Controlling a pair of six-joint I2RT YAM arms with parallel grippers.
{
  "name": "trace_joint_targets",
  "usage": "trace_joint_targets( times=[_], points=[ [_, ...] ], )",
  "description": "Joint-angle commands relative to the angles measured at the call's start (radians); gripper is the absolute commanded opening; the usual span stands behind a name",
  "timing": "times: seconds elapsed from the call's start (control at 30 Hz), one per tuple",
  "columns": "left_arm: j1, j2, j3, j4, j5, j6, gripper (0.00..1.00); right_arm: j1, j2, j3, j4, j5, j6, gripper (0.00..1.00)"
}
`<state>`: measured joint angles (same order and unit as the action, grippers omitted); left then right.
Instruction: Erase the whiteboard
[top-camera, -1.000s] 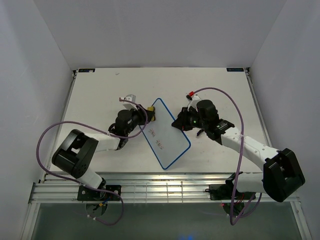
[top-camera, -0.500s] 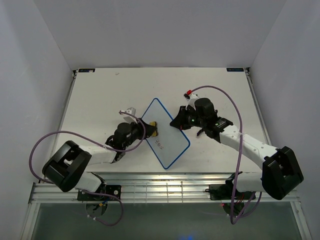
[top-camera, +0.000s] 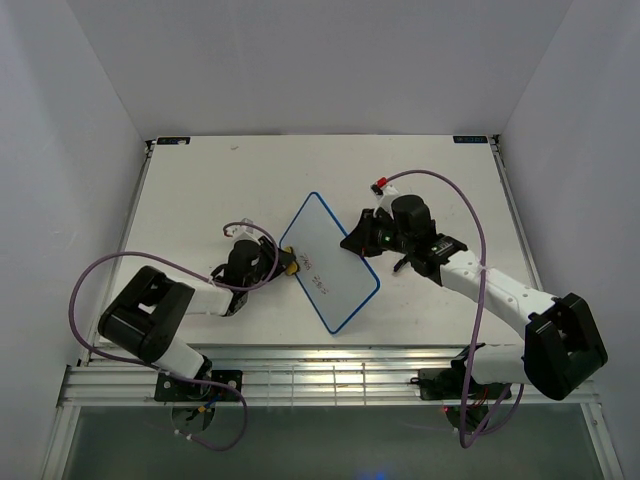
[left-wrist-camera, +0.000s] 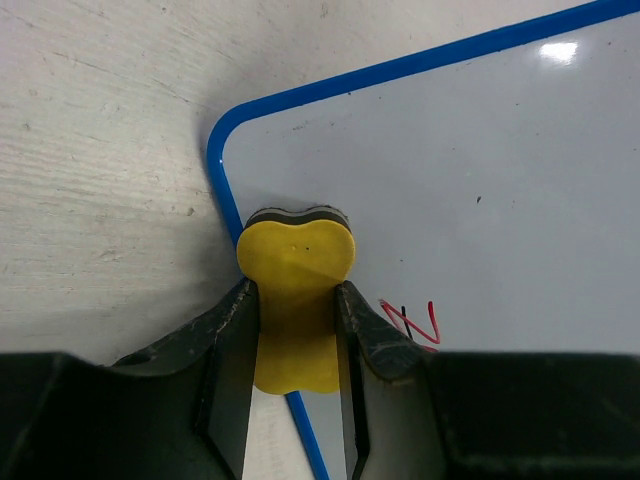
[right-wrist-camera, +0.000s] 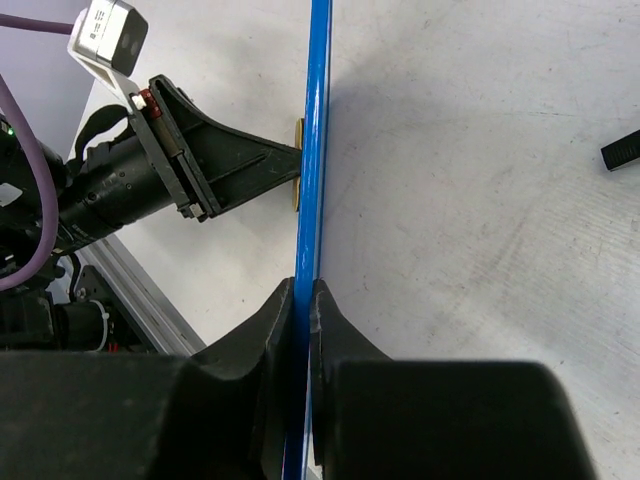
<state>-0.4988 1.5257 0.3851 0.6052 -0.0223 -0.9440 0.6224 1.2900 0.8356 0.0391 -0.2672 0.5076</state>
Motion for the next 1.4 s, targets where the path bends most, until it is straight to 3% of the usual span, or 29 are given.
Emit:
trace_joint_targets(
  times=[0.0, 0.47, 0.63, 0.87, 1.03, 1.2, 1.37],
  points=[
    [-0.010, 0.021, 0.024, -0.038, 0.059, -0.009, 0.00, 0.020, -0.015, -0.026, 0.076, -0.090, -0.006, 0.08],
    [-0.230, -0.078, 0.084, 0.024, 0.047, -0.033, 0.00, 0.022, 0.015, -0.084, 0.139, -0.073, 0.025, 0.08],
    [-0.236, -0.081, 0.064, 0.013, -0.013, -0.029, 0.02, 0.022, 0.006, -0.082, 0.139, -0.073, 0.026, 0.08],
    [-0.123, 0.031, -0.008, -0.012, -0.034, -0.088, 0.01, 0.022, -0.023, -0.090, 0.133, -0.069, 0.034, 0.08],
    [-0.104, 0.080, -0.005, -0.024, -0.035, -0.079, 0.00, 0.020, -0.031, -0.092, 0.137, -0.064, 0.040, 0.08],
    [-0.142, 0.054, 0.015, -0.018, -0.027, -0.055, 0.00, 0.022, -0.015, -0.092, 0.148, -0.061, 0.048, 0.08],
    [-0.270, -0.038, 0.032, 0.008, -0.053, -0.004, 0.00, 0.022, 0.002, -0.092, 0.159, -0.033, 0.060, 0.08]
  ],
)
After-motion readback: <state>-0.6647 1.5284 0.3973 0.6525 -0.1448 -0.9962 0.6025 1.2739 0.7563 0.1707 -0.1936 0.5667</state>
